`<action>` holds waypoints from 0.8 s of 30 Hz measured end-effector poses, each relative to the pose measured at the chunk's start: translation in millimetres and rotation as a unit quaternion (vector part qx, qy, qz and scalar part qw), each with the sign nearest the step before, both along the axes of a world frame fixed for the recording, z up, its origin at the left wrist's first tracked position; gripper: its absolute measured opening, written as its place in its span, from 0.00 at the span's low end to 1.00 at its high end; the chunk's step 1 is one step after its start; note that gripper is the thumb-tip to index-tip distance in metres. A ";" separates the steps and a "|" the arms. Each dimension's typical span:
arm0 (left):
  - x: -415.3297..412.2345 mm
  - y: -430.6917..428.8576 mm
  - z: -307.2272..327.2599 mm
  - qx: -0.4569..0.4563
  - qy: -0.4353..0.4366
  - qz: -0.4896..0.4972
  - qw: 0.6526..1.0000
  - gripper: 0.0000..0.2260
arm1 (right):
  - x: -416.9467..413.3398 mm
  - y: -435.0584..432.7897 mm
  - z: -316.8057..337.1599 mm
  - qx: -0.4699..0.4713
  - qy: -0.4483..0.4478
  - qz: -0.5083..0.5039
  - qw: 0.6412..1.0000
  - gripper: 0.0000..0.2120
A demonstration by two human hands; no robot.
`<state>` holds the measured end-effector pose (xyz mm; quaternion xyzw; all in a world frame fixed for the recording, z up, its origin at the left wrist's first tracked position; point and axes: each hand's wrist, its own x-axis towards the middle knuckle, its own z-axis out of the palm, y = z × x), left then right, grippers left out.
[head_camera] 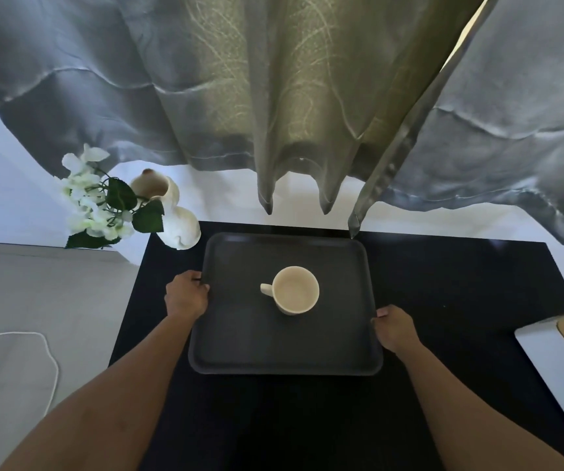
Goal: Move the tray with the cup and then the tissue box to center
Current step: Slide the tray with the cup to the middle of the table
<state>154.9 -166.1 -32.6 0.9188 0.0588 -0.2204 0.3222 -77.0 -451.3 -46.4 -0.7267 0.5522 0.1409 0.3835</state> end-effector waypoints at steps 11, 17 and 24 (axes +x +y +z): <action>18.9 -5.4 -11.0 -0.010 0.007 0.002 1.000 0.16 | 13.9 0.0 -3.1 -0.005 -0.002 -0.011 1.000 0.12; 27.9 -6.4 -17.9 -0.011 0.010 -0.013 1.000 0.15 | 19.9 0.1 -2.7 -0.014 -0.004 -0.013 1.000 0.12; 37.4 -8.3 -24.0 -0.015 0.006 -0.018 1.000 0.16 | 28.5 -2.2 -2.8 -0.021 -0.011 -0.019 1.000 0.12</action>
